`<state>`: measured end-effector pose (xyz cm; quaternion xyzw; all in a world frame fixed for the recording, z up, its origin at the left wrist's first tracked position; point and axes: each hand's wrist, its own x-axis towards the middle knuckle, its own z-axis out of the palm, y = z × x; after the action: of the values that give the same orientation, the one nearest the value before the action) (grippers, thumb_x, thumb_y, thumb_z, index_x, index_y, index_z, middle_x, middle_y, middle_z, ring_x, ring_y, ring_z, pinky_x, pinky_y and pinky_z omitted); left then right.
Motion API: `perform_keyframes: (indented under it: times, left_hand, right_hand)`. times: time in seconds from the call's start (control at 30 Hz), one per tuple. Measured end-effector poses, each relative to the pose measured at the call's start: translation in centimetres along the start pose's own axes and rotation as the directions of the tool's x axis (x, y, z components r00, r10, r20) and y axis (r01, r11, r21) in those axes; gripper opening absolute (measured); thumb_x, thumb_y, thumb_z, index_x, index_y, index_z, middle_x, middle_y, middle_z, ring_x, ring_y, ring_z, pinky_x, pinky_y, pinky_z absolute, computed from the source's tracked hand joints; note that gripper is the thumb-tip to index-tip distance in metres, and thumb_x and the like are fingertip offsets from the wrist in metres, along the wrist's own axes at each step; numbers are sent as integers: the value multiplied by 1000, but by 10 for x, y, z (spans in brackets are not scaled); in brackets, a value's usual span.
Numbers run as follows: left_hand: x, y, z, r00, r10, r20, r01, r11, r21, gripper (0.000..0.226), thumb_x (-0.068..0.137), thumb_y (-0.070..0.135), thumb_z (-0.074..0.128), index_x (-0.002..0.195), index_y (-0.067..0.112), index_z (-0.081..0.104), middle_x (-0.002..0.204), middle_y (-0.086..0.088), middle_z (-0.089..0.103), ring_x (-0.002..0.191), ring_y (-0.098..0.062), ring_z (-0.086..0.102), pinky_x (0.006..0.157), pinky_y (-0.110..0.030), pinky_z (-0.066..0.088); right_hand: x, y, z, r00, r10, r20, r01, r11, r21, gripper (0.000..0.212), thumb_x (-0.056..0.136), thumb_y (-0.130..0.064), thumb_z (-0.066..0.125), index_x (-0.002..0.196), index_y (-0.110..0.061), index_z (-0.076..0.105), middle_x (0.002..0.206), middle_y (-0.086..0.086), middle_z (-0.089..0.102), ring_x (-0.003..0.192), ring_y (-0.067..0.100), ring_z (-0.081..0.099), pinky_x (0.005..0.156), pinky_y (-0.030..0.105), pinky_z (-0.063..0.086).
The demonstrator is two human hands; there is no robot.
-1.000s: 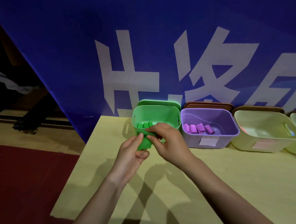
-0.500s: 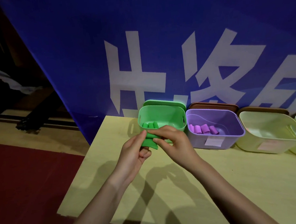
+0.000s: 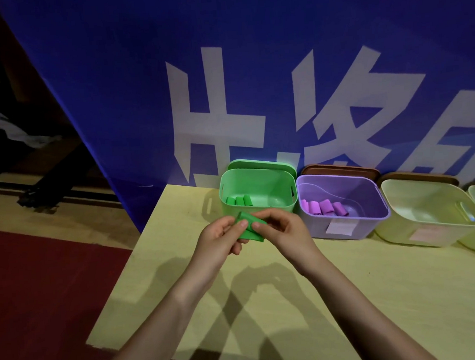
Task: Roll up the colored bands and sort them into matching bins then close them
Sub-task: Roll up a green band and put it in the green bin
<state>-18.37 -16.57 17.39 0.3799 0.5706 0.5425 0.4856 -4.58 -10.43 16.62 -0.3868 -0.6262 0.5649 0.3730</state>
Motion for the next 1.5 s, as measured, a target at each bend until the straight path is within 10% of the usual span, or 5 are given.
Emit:
perform_keyframes:
  times: [0.17,0.67,1.17,1.37,1.5]
  left_hand:
    - [-1,-6,8,980,-186,-63,163,950,-264,19,93,14,58,98,-3,65,62,-6,64,53,-10,59,53,-19,46]
    - [-1,0,19,977,145,-154,-129,985,113,32,97,15,49,66,10,47,48,7,44,46,-8,40,49,-18,36]
    - [1,-6,37,972,-183,-147,112,913,-393,28,99,24,44,89,5,62,54,-1,56,48,-13,57,59,-27,46]
    - [4,-8,35,984,-132,-120,81,929,-361,22,99,13,43,91,2,60,58,0,59,53,-12,60,59,-23,50]
    - [8,-3,31,996,-34,-87,10,965,-260,23,101,10,39,91,2,59,62,2,63,62,-12,63,68,-24,50]
  right_hand:
    - [0,6,5,990,-116,-83,102,983,-150,18,80,-1,72,79,-18,66,74,3,61,60,3,42,60,17,37]
    - [14,6,-1,917,-372,-147,306,888,-343,2,81,-20,63,81,-18,61,76,-4,56,68,1,49,63,9,36]
    - [28,11,-28,822,-483,300,568,723,-394,23,86,-7,62,107,-7,70,91,2,62,88,15,59,78,29,51]
    - [20,15,-34,960,-187,206,200,979,-44,25,90,-11,53,108,-15,69,106,9,63,103,15,59,93,27,48]
    - [14,14,-20,990,79,116,-106,962,253,10,90,-19,61,89,-12,68,84,7,65,80,17,62,80,36,55]
